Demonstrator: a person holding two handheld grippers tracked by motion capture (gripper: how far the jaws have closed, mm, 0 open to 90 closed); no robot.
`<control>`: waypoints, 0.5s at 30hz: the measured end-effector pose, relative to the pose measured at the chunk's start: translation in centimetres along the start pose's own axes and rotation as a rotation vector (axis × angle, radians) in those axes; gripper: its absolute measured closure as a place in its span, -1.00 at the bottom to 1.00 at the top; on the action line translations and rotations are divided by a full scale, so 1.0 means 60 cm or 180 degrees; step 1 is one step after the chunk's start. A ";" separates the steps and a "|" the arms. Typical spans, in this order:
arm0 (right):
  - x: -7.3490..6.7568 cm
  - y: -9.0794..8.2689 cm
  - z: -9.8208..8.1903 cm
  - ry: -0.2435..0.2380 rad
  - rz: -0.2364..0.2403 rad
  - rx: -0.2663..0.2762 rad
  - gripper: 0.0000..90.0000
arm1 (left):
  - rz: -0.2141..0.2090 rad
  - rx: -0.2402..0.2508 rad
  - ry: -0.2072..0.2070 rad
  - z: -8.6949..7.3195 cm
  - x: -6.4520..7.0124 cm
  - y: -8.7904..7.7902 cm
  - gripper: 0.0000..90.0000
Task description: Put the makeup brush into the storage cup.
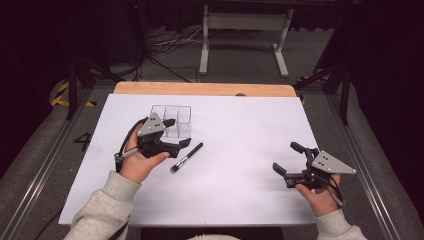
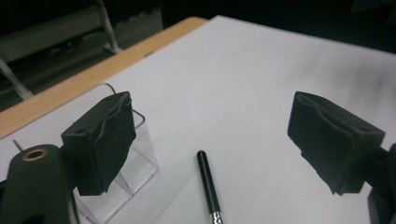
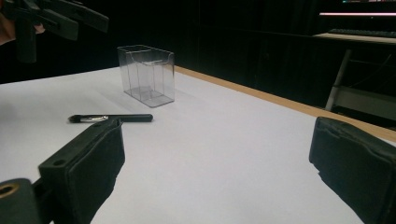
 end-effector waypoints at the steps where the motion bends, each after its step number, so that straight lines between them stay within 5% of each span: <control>1: 0.000 0.000 0.000 0.0004 0.0001 0.0002 -0.91 | -0.0031 -0.0061 0.0034 0.002 -0.001 0.004 -0.63; 4: 0.000 0.000 0.000 0.0006 0.0017 -0.0002 -0.91 | -0.0160 -0.0341 -0.0082 0.006 -0.002 0.014 -0.59; 6: 0.000 0.000 0.000 0.0005 0.0034 -0.0005 -0.91 | -0.0142 -0.0411 -0.0073 0.007 -0.003 0.016 -0.62; 10: 0.000 0.001 0.000 0.0016 0.0033 -0.0011 -0.91 | -0.0127 -0.0884 -0.0008 0.009 -0.010 0.026 -0.69; 12: 0.001 0.001 -0.001 0.0017 0.0035 -0.0047 -0.91 | -0.0132 -0.0955 -0.0009 0.010 -0.011 0.028 -0.67; 13: 0.001 0.001 -0.002 0.0014 0.0035 -0.0050 -0.91 | -0.0164 -0.1224 -0.0055 0.011 -0.012 0.031 -0.68; 15: 0.001 0.001 -0.002 0.0011 0.0033 -0.0051 -0.91 | -0.0198 -0.1299 -0.0037 0.013 -0.013 0.034 -0.70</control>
Point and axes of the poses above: each handheld gripper's, and its own axes: y roughly forward along the jaws, z roughly out of its top, x roughly to its right, the point moved 4 cm from there along y, roughly forward along the jaws, and after that the axes turned 8 degrees about y, right-handed, at the moved point
